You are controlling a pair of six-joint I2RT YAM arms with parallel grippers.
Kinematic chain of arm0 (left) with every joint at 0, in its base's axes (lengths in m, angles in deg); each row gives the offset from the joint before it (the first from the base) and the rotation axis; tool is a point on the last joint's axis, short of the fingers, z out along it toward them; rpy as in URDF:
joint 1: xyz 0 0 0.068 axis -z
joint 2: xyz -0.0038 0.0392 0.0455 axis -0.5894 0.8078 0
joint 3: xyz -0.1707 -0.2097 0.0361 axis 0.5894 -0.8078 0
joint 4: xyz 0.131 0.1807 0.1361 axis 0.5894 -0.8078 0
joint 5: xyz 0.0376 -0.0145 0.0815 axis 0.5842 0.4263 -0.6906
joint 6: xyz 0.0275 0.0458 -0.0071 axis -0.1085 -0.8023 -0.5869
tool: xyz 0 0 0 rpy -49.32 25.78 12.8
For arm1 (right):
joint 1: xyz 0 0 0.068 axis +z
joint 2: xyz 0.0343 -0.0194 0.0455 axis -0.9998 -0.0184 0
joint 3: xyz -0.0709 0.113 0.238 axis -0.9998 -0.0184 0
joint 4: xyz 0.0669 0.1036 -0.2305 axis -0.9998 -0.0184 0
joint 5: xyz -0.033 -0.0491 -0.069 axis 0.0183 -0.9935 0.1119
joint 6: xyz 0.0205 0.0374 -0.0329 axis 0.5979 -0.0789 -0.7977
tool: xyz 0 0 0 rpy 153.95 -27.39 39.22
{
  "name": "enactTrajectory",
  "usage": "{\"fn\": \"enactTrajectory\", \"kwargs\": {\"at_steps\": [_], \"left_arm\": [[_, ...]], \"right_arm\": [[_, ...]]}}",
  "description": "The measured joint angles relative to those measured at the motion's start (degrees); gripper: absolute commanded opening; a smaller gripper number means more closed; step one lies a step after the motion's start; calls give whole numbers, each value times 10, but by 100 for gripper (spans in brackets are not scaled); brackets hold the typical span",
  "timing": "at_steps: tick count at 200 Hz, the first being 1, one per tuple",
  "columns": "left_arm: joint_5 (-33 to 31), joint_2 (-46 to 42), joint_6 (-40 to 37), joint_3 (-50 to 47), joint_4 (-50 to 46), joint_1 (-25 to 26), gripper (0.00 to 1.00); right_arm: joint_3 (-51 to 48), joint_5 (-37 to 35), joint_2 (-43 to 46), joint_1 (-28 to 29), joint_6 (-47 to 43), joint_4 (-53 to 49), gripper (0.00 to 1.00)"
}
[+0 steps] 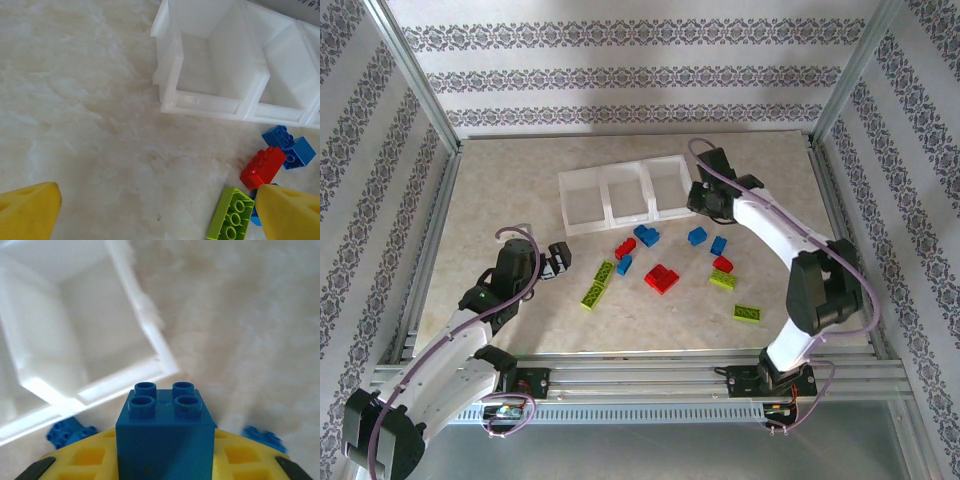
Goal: Sort the legos into containers by color
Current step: Place the lego in the container.
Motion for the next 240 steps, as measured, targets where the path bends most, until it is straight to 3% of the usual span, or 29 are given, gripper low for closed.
{"fn": "enactTrajectory", "kwargs": {"at_steps": [66,145,240], "left_arm": [[2,-1,0,0,-3,-7,100],[7,-6,15,-10,-14,-7,100],[15,-7,13,-15,-22,-7,100]], "right_arm": [[162,3,-144,31,-53,-27,31],[271,0,-263,35,-106,-61,40],[286,-13,-282,35,-123,-69,52]]}}
